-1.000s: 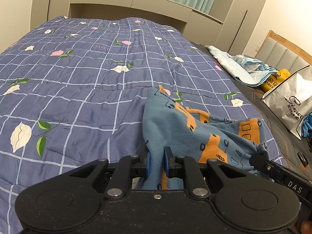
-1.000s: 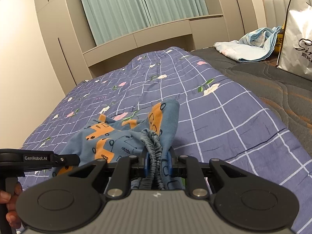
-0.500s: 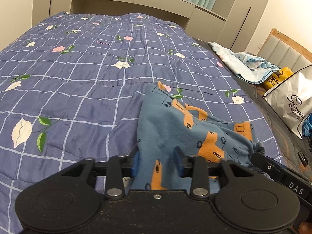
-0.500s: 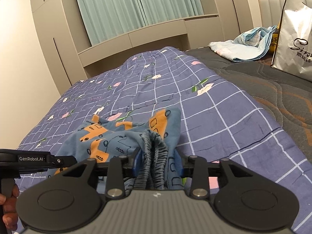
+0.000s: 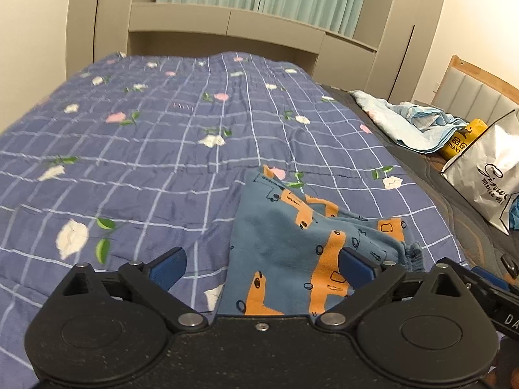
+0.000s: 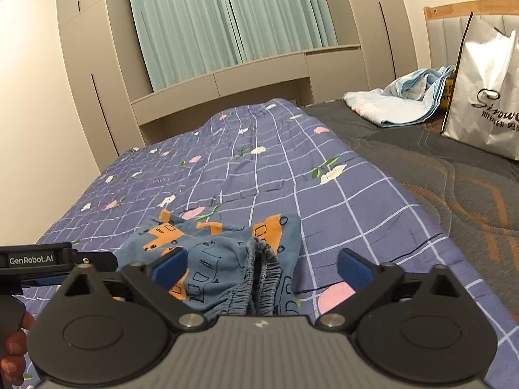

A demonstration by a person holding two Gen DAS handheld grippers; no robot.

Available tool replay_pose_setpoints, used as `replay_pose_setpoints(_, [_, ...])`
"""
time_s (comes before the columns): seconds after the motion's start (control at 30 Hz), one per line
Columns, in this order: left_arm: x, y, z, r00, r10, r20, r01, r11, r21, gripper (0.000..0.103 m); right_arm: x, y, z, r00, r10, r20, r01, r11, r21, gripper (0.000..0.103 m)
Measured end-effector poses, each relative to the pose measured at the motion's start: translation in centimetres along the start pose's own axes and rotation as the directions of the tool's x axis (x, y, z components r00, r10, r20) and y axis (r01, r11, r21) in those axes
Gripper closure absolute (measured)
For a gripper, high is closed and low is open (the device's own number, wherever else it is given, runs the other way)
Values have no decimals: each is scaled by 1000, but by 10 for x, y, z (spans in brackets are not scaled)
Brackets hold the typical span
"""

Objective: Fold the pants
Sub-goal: 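Open both tools and release the folded pants onto the bed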

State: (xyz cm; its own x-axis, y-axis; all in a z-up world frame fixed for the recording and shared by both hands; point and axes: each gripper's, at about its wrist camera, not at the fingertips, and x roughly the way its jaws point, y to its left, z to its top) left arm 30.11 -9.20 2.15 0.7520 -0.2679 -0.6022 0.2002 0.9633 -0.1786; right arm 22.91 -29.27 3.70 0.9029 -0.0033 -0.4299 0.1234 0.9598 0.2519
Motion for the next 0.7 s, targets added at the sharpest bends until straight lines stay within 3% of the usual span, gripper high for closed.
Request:
replay_pose_setpoints(0.27, [-49, -6, -17, 997, 25, 69, -29, 998, 55, 1, -36, 8, -9, 1000, 15, 10, -15, 999, -32, 0])
replay_pose_setpoints(0.7, [-123, 4, -58, 988, 28, 153, -36, 998, 51, 1, -103, 30, -26, 997, 8, 73, -2, 997, -82, 0])
